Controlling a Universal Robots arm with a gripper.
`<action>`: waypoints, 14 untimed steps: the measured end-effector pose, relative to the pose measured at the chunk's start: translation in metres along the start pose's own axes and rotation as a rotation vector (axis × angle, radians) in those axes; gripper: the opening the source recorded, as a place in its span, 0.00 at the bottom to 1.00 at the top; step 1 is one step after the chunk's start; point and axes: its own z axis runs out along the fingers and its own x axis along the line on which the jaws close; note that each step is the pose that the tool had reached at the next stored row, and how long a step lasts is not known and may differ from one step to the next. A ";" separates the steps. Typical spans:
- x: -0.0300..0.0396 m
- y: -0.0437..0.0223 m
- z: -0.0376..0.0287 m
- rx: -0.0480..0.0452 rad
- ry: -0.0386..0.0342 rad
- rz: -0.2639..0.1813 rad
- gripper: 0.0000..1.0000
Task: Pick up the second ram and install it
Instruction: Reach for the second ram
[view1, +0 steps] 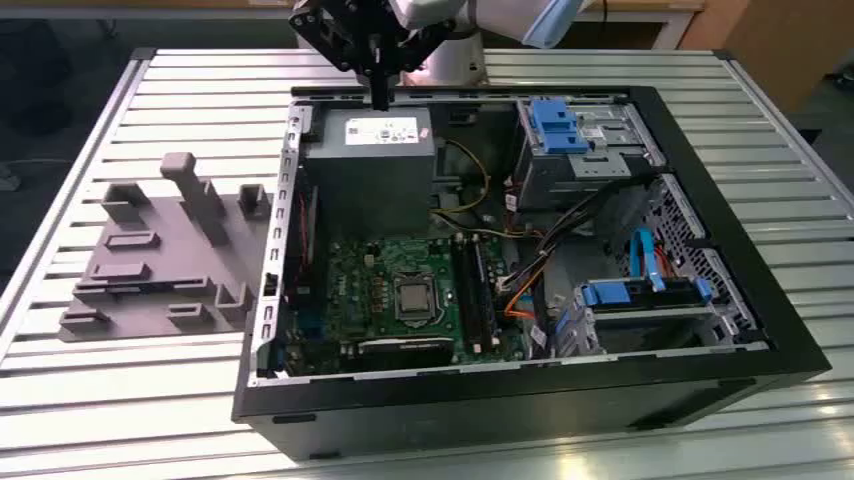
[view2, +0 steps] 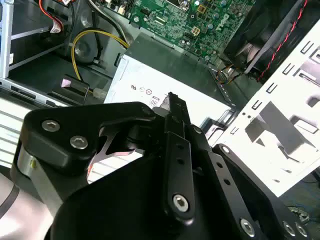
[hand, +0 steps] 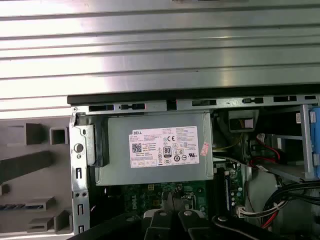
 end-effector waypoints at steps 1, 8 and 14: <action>0.0000 0.0000 0.0000 0.0001 0.0000 0.000 0.11; 0.0013 -0.0001 -0.0001 0.0001 0.0000 0.000 0.11; 0.0049 -0.0004 -0.0001 0.0000 0.0000 0.000 0.11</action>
